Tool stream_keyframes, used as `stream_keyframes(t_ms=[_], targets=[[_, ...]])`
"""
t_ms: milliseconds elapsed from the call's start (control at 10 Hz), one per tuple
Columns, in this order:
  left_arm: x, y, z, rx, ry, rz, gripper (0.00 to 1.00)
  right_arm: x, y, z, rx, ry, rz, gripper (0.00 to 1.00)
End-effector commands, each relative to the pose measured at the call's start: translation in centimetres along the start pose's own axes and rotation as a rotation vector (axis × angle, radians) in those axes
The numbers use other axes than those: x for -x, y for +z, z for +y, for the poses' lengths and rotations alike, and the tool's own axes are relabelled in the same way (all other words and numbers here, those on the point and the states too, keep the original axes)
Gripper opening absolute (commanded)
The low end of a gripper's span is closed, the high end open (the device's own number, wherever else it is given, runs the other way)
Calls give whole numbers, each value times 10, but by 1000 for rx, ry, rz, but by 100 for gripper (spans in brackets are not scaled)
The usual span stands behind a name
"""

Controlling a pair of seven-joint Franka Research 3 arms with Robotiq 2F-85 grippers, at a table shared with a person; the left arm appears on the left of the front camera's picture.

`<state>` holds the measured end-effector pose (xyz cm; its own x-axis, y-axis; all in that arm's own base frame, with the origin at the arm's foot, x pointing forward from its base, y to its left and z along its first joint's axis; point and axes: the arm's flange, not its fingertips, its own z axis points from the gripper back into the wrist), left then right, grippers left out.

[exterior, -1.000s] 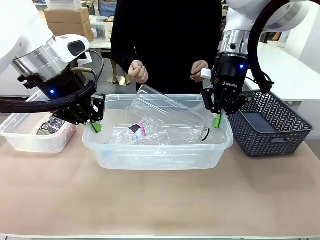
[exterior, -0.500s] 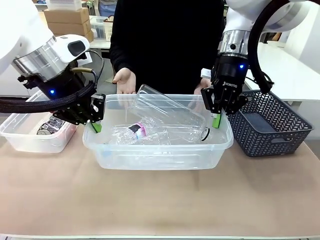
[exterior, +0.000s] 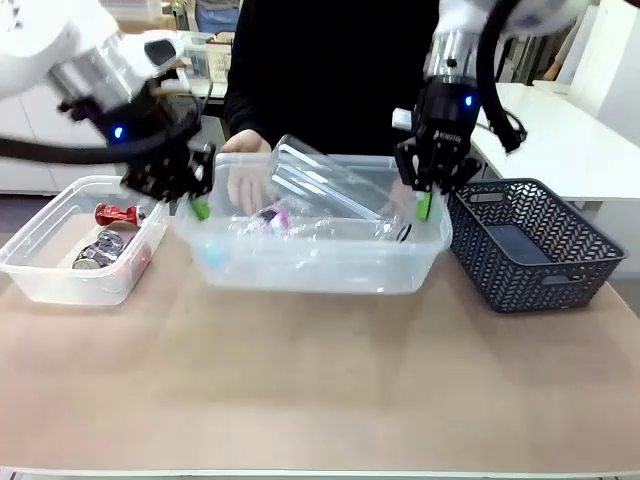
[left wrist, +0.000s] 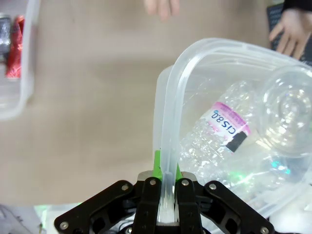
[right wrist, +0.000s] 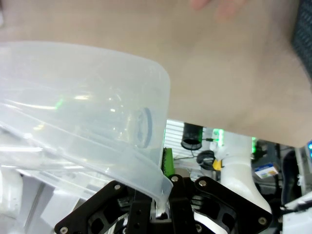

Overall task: Sort the waste into each basket.
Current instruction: Offer the picked Organizing box to the human, then release the Organizing box you were holding.

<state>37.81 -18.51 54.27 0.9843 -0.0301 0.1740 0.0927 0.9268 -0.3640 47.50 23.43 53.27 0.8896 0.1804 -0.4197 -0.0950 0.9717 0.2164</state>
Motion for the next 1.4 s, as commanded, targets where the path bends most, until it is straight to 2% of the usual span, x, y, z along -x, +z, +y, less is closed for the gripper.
stream_keyframes(t_ms=[0, 200, 500, 600, 700, 800, 1300], targets=[[-67, -6, -9, 3, -1, 42, 5, -44, 41, 16, 13, -47, 119, 4], [-96, -23, -8, 5, -2, 58, 5, -85, 56, 12, 8, -52, 191, 4], [-92, -35, 1, 48, 3, 37, 5, -119, 51, 1, -12, -89, 180, 4], [-86, -32, 5, 62, 23, 28, 5, -123, 45, -2, -23, -103, 163, 4], [-78, -33, 10, 66, 48, 48, 5, -110, 35, -22, 13, -87, 165, 4], [-98, -36, 6, 10, 22, 70, 5, -110, 35, -22, 13, -87, 165, 4], [-98, -36, 6, 10, 22, 70, 5, -110, 35, -22, 13, -87, 165, 4]])
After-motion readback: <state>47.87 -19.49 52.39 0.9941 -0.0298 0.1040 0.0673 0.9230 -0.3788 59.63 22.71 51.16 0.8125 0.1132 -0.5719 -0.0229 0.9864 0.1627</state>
